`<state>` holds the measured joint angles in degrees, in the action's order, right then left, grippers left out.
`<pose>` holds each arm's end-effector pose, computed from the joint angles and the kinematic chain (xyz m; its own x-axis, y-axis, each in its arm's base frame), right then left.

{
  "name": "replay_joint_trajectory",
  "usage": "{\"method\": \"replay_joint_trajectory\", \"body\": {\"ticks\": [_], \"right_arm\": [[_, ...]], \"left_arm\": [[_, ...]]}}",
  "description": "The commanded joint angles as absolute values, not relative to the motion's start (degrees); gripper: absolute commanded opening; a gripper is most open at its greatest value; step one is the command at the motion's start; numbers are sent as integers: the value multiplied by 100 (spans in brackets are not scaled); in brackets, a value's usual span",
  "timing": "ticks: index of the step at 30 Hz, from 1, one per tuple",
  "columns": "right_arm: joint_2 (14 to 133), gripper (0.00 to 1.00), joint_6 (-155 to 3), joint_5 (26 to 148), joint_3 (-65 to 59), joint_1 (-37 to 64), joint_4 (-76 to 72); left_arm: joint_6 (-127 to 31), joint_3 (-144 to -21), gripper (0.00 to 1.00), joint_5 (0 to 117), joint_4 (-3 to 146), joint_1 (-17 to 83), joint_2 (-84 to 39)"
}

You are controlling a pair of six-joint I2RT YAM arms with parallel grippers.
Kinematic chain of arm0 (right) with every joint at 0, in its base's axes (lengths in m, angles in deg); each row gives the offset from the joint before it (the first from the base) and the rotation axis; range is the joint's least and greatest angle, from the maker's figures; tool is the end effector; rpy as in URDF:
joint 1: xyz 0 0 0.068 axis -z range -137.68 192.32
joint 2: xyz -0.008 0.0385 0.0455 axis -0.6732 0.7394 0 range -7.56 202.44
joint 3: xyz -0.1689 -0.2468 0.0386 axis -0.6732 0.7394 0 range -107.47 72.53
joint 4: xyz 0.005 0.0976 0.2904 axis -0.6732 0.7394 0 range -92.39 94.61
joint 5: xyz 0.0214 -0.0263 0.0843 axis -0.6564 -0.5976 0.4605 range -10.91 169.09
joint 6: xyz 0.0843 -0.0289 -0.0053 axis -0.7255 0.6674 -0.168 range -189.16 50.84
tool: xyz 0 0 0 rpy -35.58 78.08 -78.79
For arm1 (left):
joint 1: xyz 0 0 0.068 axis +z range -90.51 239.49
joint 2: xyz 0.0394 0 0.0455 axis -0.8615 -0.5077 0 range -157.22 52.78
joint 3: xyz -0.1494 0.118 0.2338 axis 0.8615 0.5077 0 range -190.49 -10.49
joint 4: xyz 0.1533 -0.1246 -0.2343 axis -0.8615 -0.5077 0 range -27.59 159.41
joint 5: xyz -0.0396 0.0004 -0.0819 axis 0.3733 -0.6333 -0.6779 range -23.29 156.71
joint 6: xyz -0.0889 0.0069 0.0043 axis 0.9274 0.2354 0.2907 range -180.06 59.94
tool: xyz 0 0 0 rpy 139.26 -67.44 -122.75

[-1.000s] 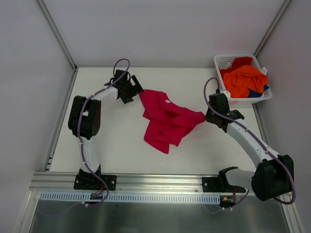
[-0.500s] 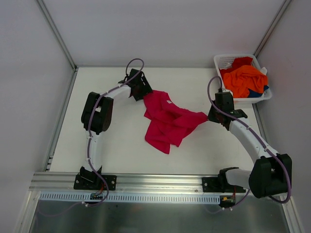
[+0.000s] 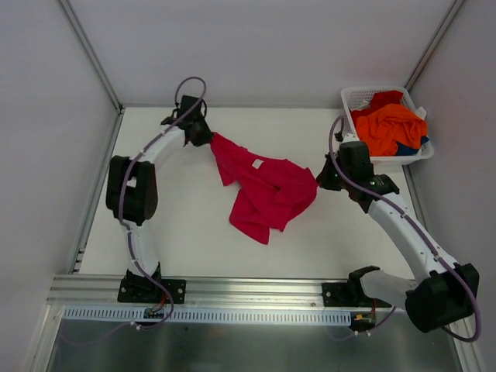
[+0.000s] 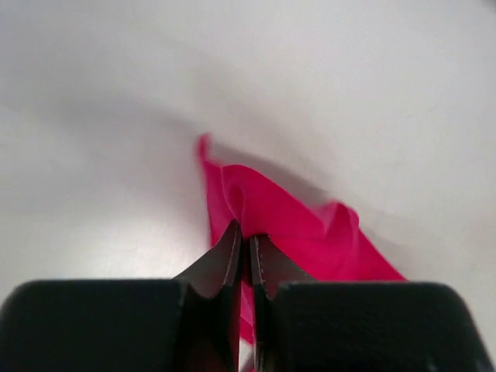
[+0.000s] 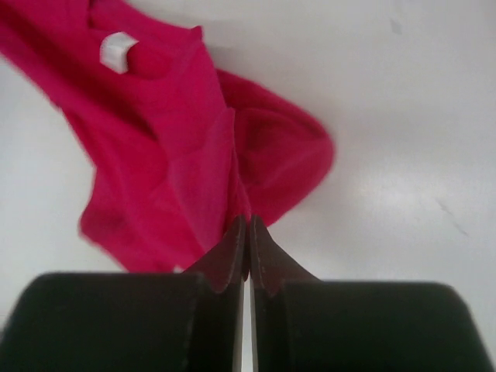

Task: Fold and stack the t-shirts
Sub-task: Flatten out the tshirt

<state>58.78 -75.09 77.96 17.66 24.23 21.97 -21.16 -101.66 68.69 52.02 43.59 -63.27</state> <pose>0.3096 0.0995 0.2932 -0.5840 -0.0820 -0.8076 -0.2360 0.9691 0.0723 0.5329 -0.1489 0.2053 -0.6600 -0.4646 -0.5905 -0.2123 0.8692 -0.4465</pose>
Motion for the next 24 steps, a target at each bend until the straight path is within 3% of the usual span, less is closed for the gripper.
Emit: {"method": "replay_joint_trajectory", "body": {"ticks": [1, 5, 10, 14, 24], "right_arm": [[5125, 0, -7591, 8015, 1181, 1492, 2423], [4773, 0, -7900, 7989, 601, 334, 2582], [4789, 0, -7855, 7084, -514, -768, 3038], [4693, 1, -8382, 6347, 44, -717, 3461], [4122, 1, -9596, 6668, 2400, 512, 4585]], "left_arm": [[-3252, -10330, 0, 7032, 4833, 5190, -4445], [-4018, -10742, 0, 7241, 4288, 5535, -3477], [-4538, -12735, 0, 6955, 3427, 5553, -3510], [-4476, -13695, 0, 6433, 3214, 5064, -4238], [-3984, -13924, 0, 6408, 3319, 2840, -6857]]}}
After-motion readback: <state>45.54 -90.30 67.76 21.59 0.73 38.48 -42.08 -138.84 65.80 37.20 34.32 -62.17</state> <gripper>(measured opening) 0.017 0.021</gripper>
